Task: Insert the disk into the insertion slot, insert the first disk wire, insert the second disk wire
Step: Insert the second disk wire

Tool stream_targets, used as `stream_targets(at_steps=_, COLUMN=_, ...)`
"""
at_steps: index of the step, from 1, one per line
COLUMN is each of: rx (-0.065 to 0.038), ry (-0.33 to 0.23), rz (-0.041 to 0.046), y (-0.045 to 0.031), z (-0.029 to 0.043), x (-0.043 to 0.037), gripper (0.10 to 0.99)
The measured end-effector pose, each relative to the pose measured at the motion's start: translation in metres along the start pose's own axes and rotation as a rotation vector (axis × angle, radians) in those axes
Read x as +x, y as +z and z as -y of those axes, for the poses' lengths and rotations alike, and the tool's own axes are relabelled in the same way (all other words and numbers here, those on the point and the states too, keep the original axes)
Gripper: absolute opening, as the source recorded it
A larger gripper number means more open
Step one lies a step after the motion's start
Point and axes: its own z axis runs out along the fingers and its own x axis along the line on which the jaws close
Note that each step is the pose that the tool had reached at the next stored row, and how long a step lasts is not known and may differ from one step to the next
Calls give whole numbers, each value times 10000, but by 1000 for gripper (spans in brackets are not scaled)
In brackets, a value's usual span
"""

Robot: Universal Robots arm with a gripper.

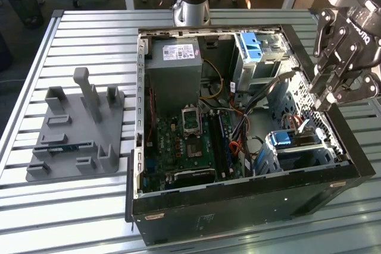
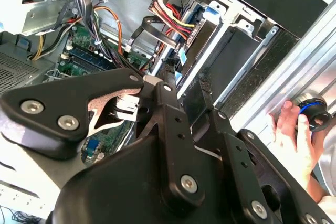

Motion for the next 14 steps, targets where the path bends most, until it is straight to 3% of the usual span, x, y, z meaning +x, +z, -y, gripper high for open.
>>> stream_targets(at_steps=9, rx=0, ry=0, rz=0, y=-9, z=0, x=0, gripper=341)
stream_targets(at_steps=12, rx=0, ry=-1, rz=-1, y=-12, z=0, x=0, gripper=263)
stream_targets(at_steps=13, rx=0, ry=0, rz=-1, y=-13, z=0, x=0, gripper=196)
stream_targets(at_steps=14, rx=0, ry=0, rz=-1, y=-14, z=0, x=-1, gripper=196)
